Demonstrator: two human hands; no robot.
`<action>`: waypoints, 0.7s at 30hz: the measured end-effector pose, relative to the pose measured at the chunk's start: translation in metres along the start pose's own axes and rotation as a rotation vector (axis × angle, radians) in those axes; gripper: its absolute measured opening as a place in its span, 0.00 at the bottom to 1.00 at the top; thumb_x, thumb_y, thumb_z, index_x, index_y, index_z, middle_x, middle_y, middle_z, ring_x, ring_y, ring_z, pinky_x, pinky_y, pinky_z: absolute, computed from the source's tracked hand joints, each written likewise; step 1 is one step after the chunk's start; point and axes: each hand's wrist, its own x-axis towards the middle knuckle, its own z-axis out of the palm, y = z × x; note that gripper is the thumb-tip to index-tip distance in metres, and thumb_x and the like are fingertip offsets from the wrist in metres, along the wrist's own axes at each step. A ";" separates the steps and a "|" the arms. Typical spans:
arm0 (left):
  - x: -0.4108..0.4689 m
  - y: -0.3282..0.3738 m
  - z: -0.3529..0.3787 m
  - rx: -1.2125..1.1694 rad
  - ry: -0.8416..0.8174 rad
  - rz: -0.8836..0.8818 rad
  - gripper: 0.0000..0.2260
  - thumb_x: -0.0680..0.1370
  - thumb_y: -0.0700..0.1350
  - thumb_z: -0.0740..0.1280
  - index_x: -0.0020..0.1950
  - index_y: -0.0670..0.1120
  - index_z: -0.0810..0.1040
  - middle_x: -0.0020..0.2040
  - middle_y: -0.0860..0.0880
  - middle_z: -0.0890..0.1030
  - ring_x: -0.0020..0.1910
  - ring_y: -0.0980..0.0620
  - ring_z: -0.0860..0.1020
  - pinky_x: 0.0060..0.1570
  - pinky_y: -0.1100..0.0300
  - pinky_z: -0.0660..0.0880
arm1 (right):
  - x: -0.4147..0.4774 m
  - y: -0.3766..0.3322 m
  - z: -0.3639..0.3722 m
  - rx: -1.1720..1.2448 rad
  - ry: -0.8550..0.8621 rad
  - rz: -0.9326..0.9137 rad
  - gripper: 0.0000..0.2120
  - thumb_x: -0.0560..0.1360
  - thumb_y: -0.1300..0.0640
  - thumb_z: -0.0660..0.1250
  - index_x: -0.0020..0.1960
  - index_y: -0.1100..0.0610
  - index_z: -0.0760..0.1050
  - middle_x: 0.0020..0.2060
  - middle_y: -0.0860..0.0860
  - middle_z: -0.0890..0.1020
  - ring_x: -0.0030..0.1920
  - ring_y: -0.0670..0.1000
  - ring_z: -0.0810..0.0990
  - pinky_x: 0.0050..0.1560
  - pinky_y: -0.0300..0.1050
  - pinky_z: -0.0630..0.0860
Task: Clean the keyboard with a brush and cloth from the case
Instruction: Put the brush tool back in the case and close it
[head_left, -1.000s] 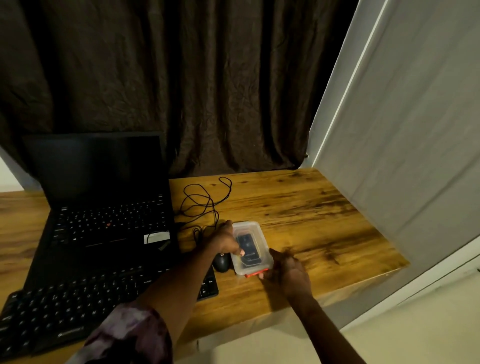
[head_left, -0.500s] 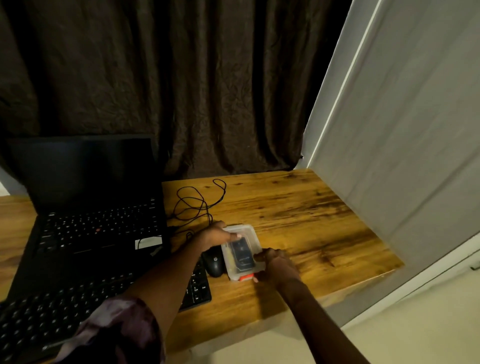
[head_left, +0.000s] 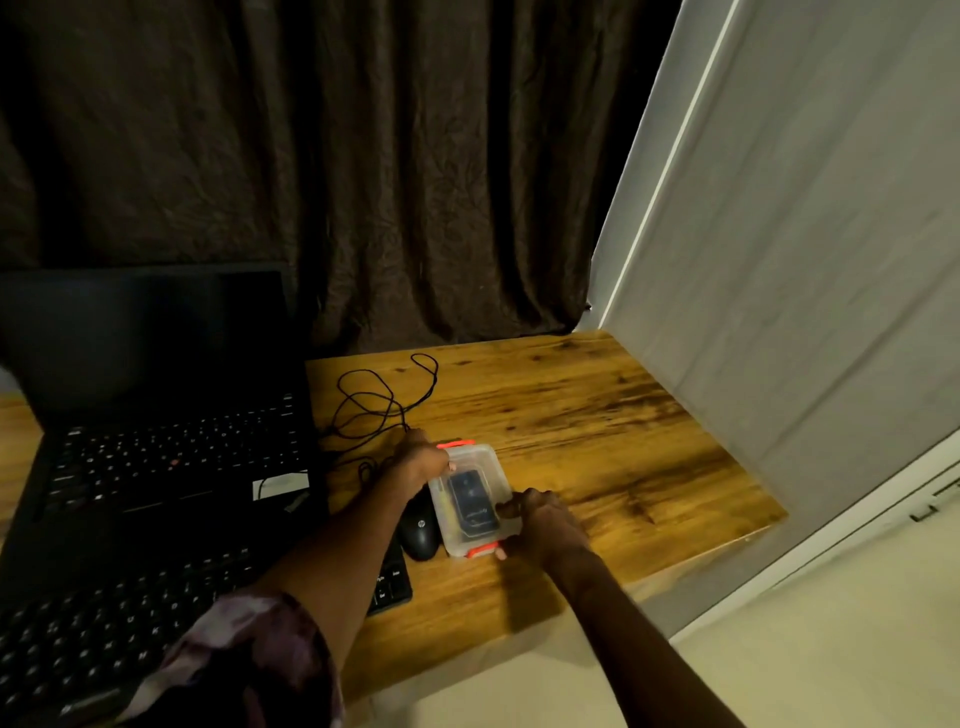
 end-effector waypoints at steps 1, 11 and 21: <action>-0.001 -0.001 0.001 -0.020 0.005 0.012 0.27 0.69 0.36 0.77 0.66 0.40 0.72 0.63 0.40 0.76 0.61 0.41 0.77 0.56 0.50 0.78 | 0.000 -0.001 0.000 0.000 0.003 0.000 0.31 0.71 0.49 0.75 0.70 0.52 0.69 0.68 0.55 0.70 0.67 0.55 0.71 0.67 0.45 0.68; -0.015 -0.005 -0.004 0.058 0.084 0.215 0.20 0.68 0.36 0.79 0.60 0.43 0.83 0.57 0.46 0.84 0.54 0.48 0.81 0.47 0.61 0.76 | 0.004 0.001 -0.002 0.015 0.015 -0.004 0.28 0.68 0.51 0.78 0.66 0.49 0.72 0.67 0.53 0.71 0.67 0.53 0.71 0.66 0.43 0.68; -0.053 0.003 -0.004 0.558 0.228 0.415 0.19 0.79 0.47 0.69 0.70 0.51 0.74 0.68 0.49 0.75 0.65 0.46 0.74 0.60 0.50 0.74 | -0.002 -0.002 -0.004 -0.006 -0.036 0.000 0.35 0.65 0.45 0.79 0.69 0.46 0.71 0.68 0.52 0.72 0.68 0.53 0.71 0.66 0.43 0.68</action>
